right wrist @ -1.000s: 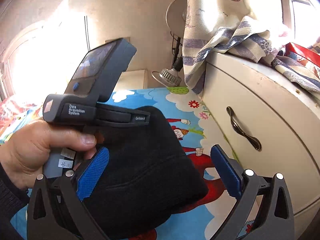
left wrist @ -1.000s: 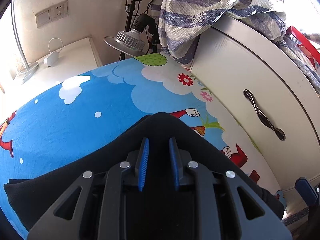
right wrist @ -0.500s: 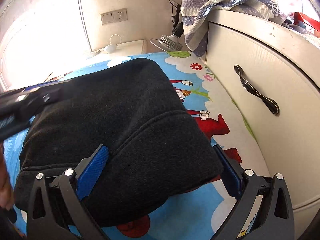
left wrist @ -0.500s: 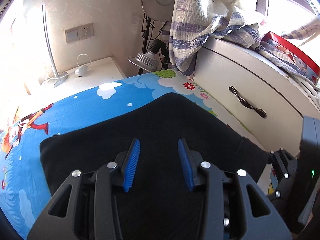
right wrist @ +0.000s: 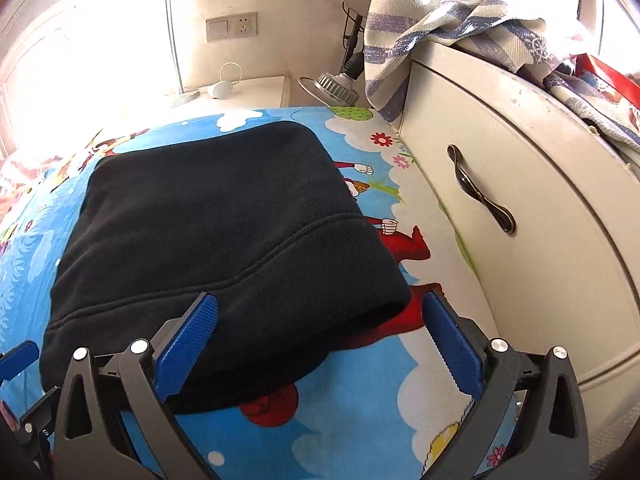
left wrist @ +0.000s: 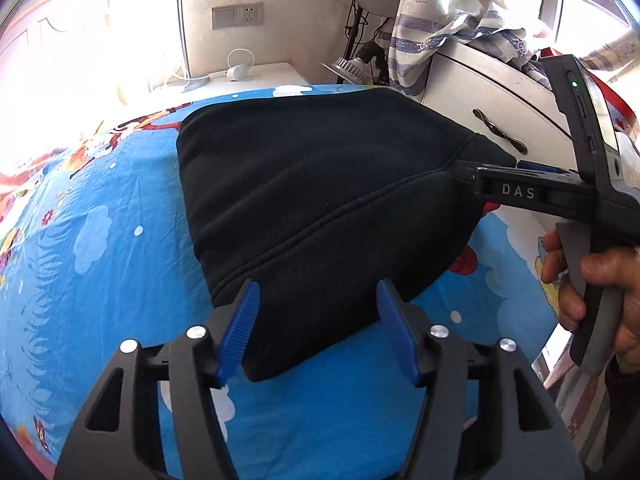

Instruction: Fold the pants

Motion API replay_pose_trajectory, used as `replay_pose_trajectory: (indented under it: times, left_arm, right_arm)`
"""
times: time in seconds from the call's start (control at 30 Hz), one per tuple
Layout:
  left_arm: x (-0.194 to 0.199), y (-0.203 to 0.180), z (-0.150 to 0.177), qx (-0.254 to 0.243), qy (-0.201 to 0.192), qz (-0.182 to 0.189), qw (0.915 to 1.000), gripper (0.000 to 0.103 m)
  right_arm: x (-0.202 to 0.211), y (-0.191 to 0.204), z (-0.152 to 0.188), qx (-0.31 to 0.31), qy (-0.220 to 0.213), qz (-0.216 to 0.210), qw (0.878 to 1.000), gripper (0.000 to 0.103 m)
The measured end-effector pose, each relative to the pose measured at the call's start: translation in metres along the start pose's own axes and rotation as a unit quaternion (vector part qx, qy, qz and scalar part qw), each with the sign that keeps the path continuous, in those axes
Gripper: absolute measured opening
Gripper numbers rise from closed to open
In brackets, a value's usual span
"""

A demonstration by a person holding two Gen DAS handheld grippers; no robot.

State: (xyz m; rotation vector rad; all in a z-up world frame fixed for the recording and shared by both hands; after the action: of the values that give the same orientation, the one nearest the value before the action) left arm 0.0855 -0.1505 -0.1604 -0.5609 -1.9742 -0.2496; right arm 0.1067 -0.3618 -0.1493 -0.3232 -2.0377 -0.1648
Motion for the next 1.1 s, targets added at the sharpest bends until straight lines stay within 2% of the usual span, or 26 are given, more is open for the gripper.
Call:
replay_pose_trajectory:
  times: [0.07,0.13,0.17,0.2,0.3,0.4,0.47,0.53,0.67,0.9,1.1]
  left_arm:
    - [0.013,-0.001,0.001,0.011,-0.002,-0.002,0.9999,0.075]
    - [0.029,-0.002,0.002,0.023,-0.009,-0.008,0.9997,0.092]
    - [0.038,-0.002,0.001,0.027,-0.015,-0.015,0.9994,0.094]
    - [0.046,-0.001,0.001,0.029,-0.019,-0.024,0.9991,0.101]
    - [0.07,0.002,-0.002,0.045,-0.028,-0.045,0.9976,0.101]
    - [0.087,0.003,-0.002,0.059,-0.043,-0.021,0.9971,0.101]
    - [0.092,0.006,-0.004,0.069,-0.044,-0.028,0.9962,0.101]
    - [0.094,0.009,-0.006,0.073,-0.043,-0.036,0.9957,0.101]
    - [0.088,0.007,-0.009,0.076,-0.028,-0.004,0.9967,0.101]
    - [0.086,0.011,-0.014,0.079,-0.029,-0.022,0.9962,0.101]
    - [0.085,0.01,-0.013,0.075,-0.03,-0.023,0.9965,0.101]
  right_arm:
    - [0.022,0.005,0.01,0.001,-0.003,-0.016,1.0,0.098]
    - [0.045,0.008,0.018,-0.003,-0.012,-0.011,1.0,0.098]
    - [0.056,0.01,0.023,-0.002,-0.016,-0.009,1.0,0.098]
    - [0.065,0.013,0.026,0.001,-0.019,-0.008,1.0,0.098]
    - [0.09,0.018,0.038,0.004,-0.025,-0.01,1.0,0.098]
    - [0.106,0.019,0.041,0.005,-0.032,0.003,0.999,0.098]
    - [0.115,0.02,0.043,0.006,-0.039,0.007,0.999,0.098]
    - [0.117,0.022,0.044,0.011,-0.039,0.005,0.999,0.098]
    - [0.111,0.025,0.045,0.017,-0.031,0.005,0.999,0.098]
    - [0.109,0.021,0.043,0.01,-0.031,-0.002,0.999,0.098]
    - [0.108,0.022,0.044,0.011,-0.03,-0.003,0.999,0.098]
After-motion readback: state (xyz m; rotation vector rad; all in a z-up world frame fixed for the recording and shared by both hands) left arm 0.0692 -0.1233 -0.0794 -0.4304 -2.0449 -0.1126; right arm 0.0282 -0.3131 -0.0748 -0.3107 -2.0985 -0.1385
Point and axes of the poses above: each gripper's, at about its wrist camera, not at the fingertips, and x roughly against the way its jaws point, y to its left, z to its underside, the point moved 9 cm from there along -x, roughly the way its jaws point, and after that the axes turned 13 degrees about y, right-handed, at the moved point
